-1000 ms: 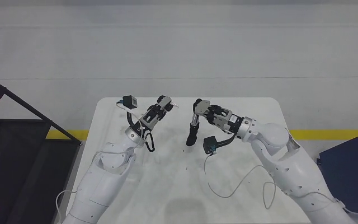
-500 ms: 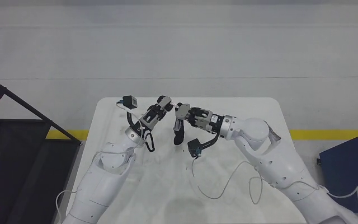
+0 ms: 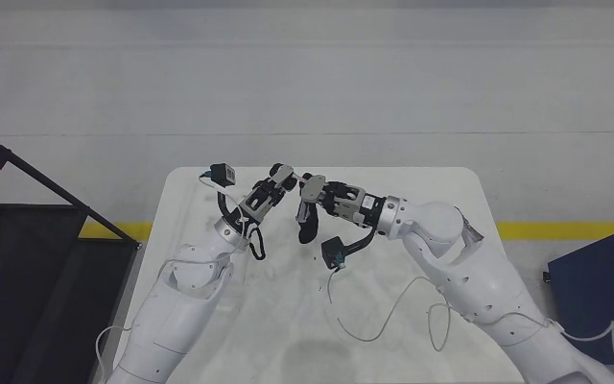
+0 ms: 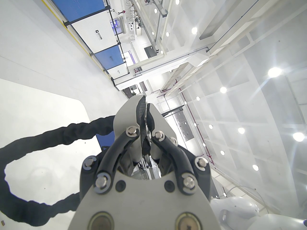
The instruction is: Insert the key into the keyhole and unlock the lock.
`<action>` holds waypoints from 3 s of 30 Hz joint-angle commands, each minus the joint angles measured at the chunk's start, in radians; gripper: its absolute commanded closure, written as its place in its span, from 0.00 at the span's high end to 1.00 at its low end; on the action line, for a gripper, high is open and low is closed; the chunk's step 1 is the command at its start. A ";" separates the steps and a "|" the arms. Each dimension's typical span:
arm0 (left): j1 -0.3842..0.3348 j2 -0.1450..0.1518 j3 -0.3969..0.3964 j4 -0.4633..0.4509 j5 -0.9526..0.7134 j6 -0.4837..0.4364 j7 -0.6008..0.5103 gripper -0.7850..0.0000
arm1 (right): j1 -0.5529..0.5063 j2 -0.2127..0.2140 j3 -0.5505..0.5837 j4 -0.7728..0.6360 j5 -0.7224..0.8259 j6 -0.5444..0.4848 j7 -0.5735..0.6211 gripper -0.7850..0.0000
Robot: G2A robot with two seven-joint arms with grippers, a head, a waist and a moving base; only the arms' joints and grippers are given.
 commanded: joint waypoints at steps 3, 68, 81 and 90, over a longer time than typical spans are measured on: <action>0.000 0.000 0.000 0.000 0.000 0.000 0.000 0.00 | 0.001 -0.001 0.010 0.005 0.005 -0.005 0.004 0.00; 0.000 0.000 0.000 0.000 0.000 0.000 0.000 0.00 | -0.014 -0.023 0.123 0.003 0.015 -0.055 0.019 0.00; 0.000 0.000 0.000 0.000 0.000 0.000 0.000 0.00 | 0.009 -0.038 0.088 0.029 0.024 -0.061 0.027 0.00; 0.000 0.000 0.000 0.000 0.000 0.000 0.000 0.00 | 0.027 -0.047 0.074 0.063 0.028 -0.053 0.028 0.00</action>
